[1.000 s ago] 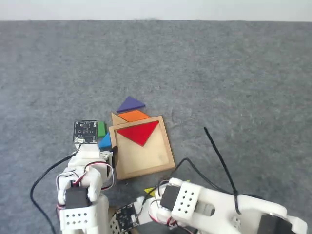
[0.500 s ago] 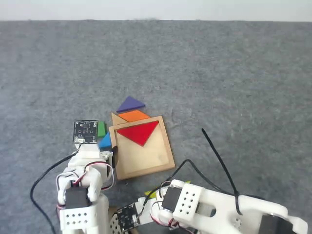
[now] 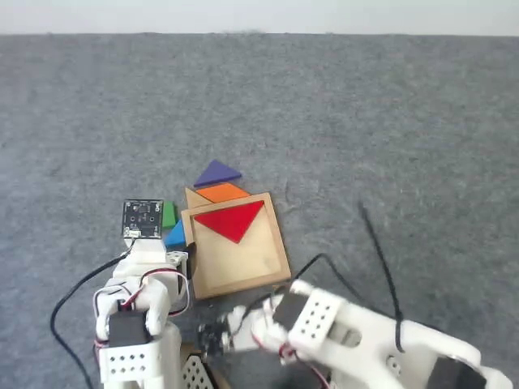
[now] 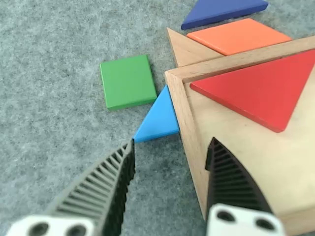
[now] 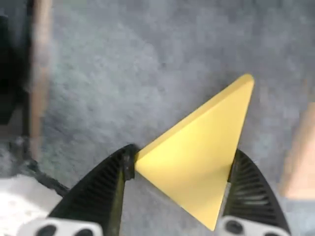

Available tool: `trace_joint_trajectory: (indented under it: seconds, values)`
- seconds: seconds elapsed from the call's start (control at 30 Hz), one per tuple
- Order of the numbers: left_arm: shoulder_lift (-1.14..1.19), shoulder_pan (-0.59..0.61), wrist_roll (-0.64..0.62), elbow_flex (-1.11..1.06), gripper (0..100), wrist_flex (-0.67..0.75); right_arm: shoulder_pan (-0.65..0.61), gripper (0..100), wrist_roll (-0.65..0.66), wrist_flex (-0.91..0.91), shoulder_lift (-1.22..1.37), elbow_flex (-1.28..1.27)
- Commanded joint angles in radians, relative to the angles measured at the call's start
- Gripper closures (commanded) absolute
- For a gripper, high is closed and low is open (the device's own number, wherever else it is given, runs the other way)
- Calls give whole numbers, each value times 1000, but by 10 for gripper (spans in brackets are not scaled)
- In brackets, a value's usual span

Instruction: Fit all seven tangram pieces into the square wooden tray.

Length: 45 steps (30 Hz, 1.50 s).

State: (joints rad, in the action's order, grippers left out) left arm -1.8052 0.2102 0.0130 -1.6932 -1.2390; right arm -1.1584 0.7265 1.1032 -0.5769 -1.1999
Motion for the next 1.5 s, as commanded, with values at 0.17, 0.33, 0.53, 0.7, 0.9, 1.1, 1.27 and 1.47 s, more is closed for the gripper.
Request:
trace_joint_trajectory:
  seconds: [0.17,0.33,0.53,0.7,0.9,1.1,1.27,1.47]
  values:
    - [-18,2,5,10,766,-5,312,796,100,114,-7,216]
    - [-18,2,5,10,766,-5,395,796,100,105,-2,281]
    - [-18,2,5,10,766,-5,400,797,91,104,2,336]
    - [-18,2,5,10,766,-5,403,797,-14,59,5,336]
    - [-18,2,5,10,766,-5,423,798,-54,53,68,382]
    - [-18,2,5,10,766,-5,496,798,-91,53,352,591]
    - [-18,2,5,10,766,-5,493,812,-172,47,473,720]
    - [-18,2,5,10,766,-5,478,812,-299,38,487,786]
